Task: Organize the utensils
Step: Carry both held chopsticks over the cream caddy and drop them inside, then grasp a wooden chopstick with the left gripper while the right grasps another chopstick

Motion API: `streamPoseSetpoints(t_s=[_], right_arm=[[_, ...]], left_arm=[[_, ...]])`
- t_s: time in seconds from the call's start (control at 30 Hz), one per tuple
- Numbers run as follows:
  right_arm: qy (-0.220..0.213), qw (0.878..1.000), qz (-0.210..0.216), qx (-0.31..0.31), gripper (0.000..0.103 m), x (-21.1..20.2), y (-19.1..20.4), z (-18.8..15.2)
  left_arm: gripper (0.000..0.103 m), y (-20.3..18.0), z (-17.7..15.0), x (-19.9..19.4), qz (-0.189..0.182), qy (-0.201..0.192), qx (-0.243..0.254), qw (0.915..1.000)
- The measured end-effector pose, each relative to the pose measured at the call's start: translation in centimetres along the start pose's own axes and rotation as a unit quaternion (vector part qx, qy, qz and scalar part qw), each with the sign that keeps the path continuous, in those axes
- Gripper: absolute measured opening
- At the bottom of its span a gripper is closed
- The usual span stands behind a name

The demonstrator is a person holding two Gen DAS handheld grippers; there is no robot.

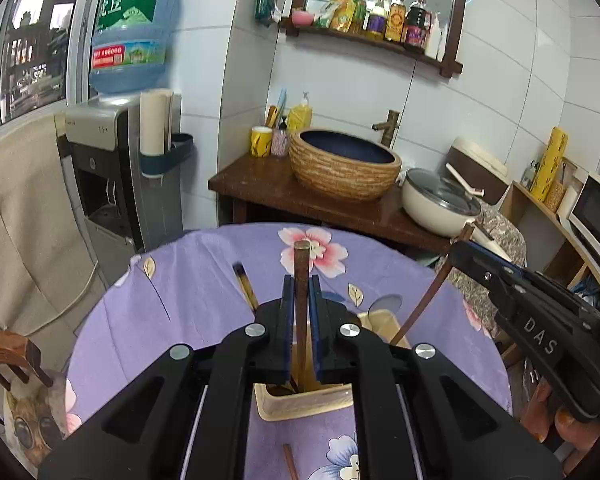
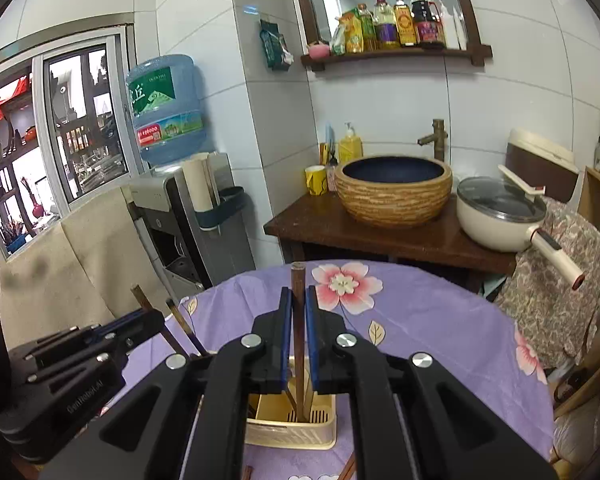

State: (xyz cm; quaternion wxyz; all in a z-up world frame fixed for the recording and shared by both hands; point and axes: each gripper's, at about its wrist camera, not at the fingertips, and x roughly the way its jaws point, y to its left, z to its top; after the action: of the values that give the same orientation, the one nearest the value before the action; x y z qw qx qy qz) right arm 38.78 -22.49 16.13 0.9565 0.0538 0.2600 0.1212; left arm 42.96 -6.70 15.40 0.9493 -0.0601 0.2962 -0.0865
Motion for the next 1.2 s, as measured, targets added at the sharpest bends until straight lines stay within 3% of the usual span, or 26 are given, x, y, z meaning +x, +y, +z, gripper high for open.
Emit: streamPoseSetpoints(t_s=[0.27,0.33,0.37,0.4,0.43,0.47,0.5,0.57,0.63,0.73,0.87,1.07,1.2], right_arm=[[0.0,1.0,-0.001,0.008,0.008,0.7,-0.7,-1.2],[-0.002,1.0,0.005,0.009,0.022,0.6,-0.9,-1.3],[-0.006,1.0,0.005,0.009,0.047,0.3,-1.0,-1.4],[-0.019,1.0,0.002,0.009,0.062,-0.3,-1.1,-1.6],[-0.03,1.0,-0.002,0.008,0.064,-0.8,-1.1,-1.8],[-0.034,0.999,-0.005,0.004,0.064,-1.3,-1.2,-2.0],[-0.035,0.999,-0.009,0.001,0.064,-1.7,-1.3,-2.4],[-0.038,0.999,-0.026,0.0,0.064,-2.5,-1.7,-3.3],[-0.031,0.999,-0.044,-0.005,0.064,-3.1,-2.1,-4.8],[0.001,0.997,-0.078,-0.013,0.064,-2.9,-2.7,-7.7],[0.056,0.991,-0.121,-0.019,0.059,-1.4,-3.7,-12.9],[0.139,0.982,-0.13,0.009,0.042,1.7,-4.9,-18.2],[0.174,0.976,-0.127,0.025,0.039,3.6,-5.1,-20.0]], left_arm=[[0.007,-0.3,-2.5,2.1,0.01,0.008,0.012,0.9998],[0.007,-0.2,-2.5,2.0,0.003,0.01,0.009,0.9999],[0.008,-0.1,-2.5,1.8,0.0,0.009,0.008,0.9999],[0.009,-0.1,-2.4,1.6,-0.002,0.008,0.01,0.9999],[0.011,-0.1,-2.5,1.3,-0.001,0.005,0.015,0.9999],[0.025,-0.2,-2.7,0.8,-0.001,-0.001,0.019,0.9998],[0.052,-0.1,-3.0,0.1,-0.002,-0.008,0.02,0.9998],[0.083,0.2,-3.8,-1.5,-0.006,-0.033,0.012,0.9994],[0.084,0.6,-5.0,-2.8,0.001,-0.048,0.01,0.9988],[0.09,1.2,-7.6,-3.6,0.009,-0.037,0.013,0.9992],[0.092,2.1,-11.9,-2.7,0.038,0.009,0.015,0.9991],[0.092,3.6,-18.1,1.1,0.055,0.098,-0.011,0.9936],[0.079,3.2,-20.6,3.1,0.063,0.135,-0.004,0.9889]])
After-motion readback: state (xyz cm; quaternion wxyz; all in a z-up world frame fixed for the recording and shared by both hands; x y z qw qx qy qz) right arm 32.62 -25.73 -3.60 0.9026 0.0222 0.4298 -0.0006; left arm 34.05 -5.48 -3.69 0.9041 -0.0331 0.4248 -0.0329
